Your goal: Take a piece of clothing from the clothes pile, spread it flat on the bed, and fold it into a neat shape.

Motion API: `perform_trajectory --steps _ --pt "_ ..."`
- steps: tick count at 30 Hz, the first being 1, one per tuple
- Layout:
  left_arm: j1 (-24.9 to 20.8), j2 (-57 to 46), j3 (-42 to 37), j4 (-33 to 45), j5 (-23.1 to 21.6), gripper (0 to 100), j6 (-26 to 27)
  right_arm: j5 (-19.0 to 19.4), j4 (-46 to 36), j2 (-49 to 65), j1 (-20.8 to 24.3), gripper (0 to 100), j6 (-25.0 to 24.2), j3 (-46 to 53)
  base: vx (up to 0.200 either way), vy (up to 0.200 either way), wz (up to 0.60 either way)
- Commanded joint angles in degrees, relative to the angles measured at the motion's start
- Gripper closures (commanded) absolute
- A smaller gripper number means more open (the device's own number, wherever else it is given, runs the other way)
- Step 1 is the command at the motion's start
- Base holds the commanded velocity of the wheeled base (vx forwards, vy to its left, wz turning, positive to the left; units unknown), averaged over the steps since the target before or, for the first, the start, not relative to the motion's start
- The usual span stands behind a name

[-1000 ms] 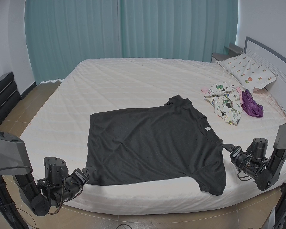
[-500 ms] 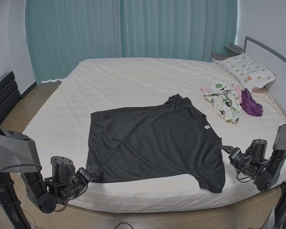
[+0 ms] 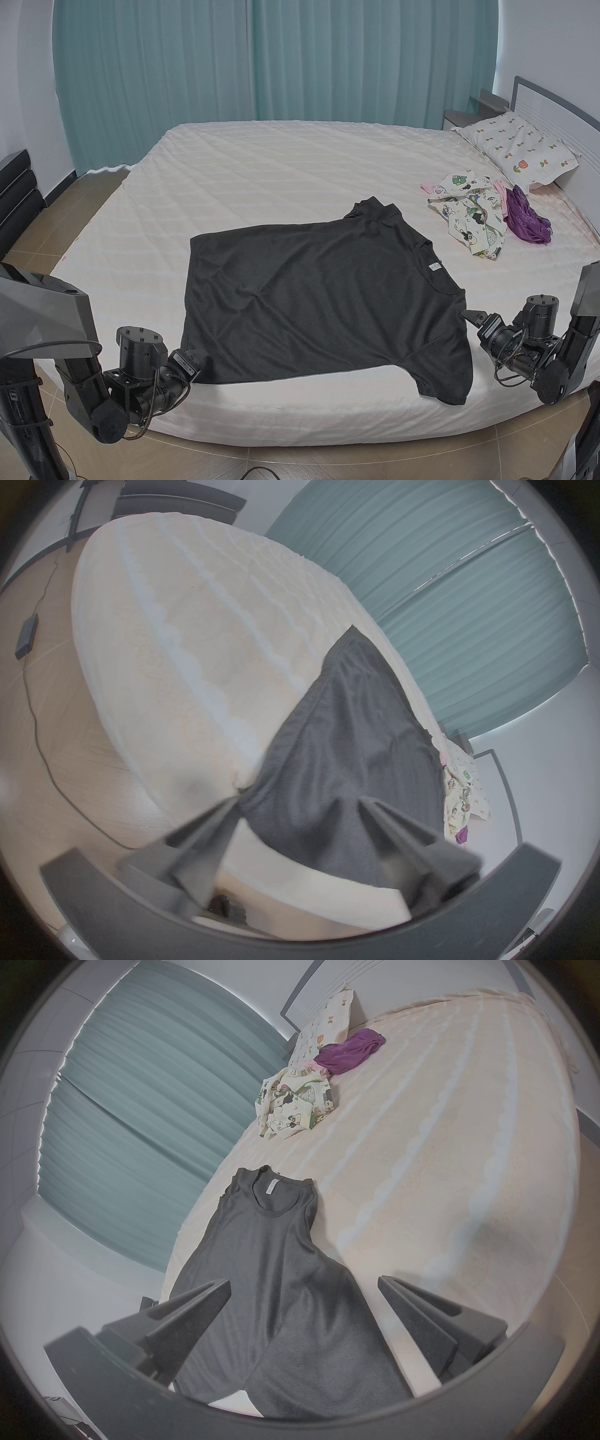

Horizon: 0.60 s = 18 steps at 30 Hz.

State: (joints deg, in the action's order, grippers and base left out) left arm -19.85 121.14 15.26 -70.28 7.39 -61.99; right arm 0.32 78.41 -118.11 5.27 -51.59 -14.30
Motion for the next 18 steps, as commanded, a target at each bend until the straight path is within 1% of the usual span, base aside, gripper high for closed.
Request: perform_trajectory --steps 1,4,8,12,13,15,18 --pt "-0.1 -0.11 -2.34 0.05 0.43 100 0.11 0.03 -0.1 -0.27 0.09 0 0.26 1.12 0.0 0.0 0.0" --pt "0.07 -0.38 -2.87 0.14 1.14 100 0.38 0.39 -0.19 -0.63 0.01 0 1.32 1.64 0.0 0.0 0.0" --pt "0.42 -0.38 -2.87 0.14 2.72 100 0.47 2.32 -0.19 -1.07 -0.34 0 4.04 3.49 0.0 0.0 0.0" --pt "0.6 -1.52 -3.13 0.23 6.15 100 2.75 4.17 -0.19 -0.71 -1.31 0 10.37 6.74 0.0 0.0 0.0" --pt "0.6 -1.52 -3.13 0.23 6.15 100 2.93 4.25 -0.19 -0.71 -1.4 0 10.55 6.83 0.0 0.0 0.0" --pt "1.13 -2.4 -3.66 0.14 7.47 100 4.86 5.92 -0.19 -0.63 -1.93 0 12.48 7.97 0.0 0.0 0.0" --pt "1.39 -3.01 -3.66 0.14 7.73 100 4.95 7.24 -0.19 -1.15 -2.01 0 12.48 8.15 0.0 0.0 0.0"
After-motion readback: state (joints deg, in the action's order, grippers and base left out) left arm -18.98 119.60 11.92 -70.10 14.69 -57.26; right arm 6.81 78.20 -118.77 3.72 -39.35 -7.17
